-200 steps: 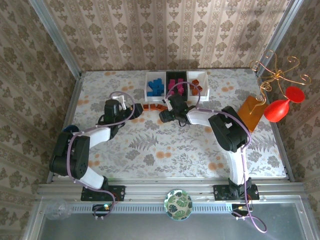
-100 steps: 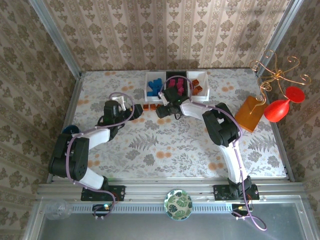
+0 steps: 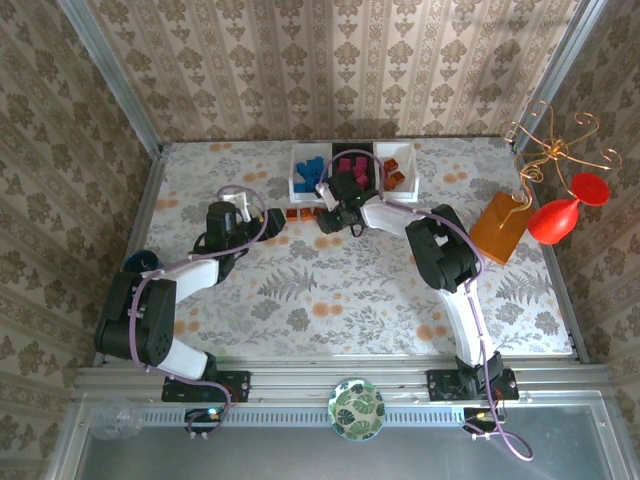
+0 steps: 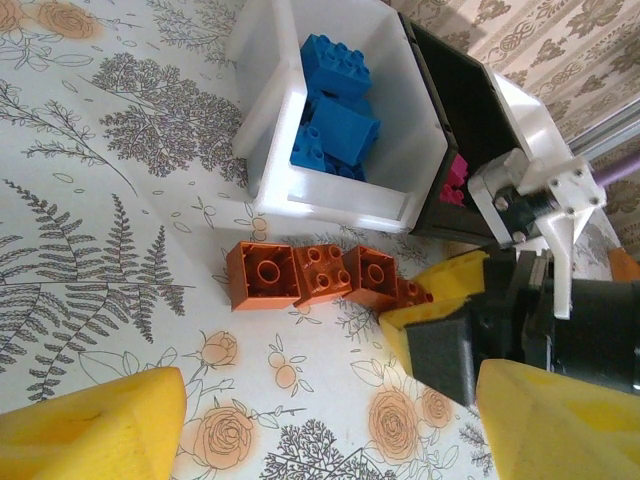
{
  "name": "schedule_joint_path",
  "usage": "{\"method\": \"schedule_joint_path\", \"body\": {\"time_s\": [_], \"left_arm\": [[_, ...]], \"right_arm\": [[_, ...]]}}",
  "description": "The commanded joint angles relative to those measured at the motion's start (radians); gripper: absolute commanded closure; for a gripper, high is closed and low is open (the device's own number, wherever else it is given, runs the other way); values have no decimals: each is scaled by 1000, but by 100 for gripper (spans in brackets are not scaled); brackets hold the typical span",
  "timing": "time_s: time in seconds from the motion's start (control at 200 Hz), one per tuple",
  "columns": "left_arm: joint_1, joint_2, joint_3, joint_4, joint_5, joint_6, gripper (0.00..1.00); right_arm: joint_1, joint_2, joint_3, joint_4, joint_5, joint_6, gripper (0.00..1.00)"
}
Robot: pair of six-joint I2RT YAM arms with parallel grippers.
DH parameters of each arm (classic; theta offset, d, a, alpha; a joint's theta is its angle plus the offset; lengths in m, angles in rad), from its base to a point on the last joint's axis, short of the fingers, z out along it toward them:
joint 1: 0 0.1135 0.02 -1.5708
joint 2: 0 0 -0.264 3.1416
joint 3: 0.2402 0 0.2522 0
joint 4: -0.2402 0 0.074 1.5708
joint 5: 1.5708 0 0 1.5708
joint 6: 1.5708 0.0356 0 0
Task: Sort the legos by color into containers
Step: Pick up the lego from the center of the table, then place the lego in the container.
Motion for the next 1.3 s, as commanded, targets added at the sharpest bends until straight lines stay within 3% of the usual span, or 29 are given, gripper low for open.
{"method": "schedule_joint_path", "body": {"time_s": [0.0, 0.285, 0.455, 0.65, 0.83, 0.965, 1.075, 1.295], "left_arm": [[-4, -15, -14, 10, -3, 7, 22], [-6, -21, -20, 12, 11, -1, 22], [-20, -36, -16, 15, 15, -7, 21], [-44, -49, -15, 5, 6, -7, 21], [-69, -63, -19, -15, -2, -4, 21], [-86, -77, -21, -30, -9, 1, 20], [-93, -89, -25, -45, -15, 10, 20], [-94, -90, -42, -57, -44, 34, 19]], "right_arm": [[21, -69, -79, -12, -77, -13, 61], [2, -339, -347, 132, -109, 52, 65], [-106, -456, -392, 156, -71, 150, 64], [-267, -380, -272, 154, -42, 302, 62], [-328, -209, -58, 88, 25, 368, 60], [-346, -91, 127, -2, 92, 362, 54], [-348, -69, 212, -41, 97, 355, 42], [-288, -294, -31, 88, 70, 314, 26]]}}
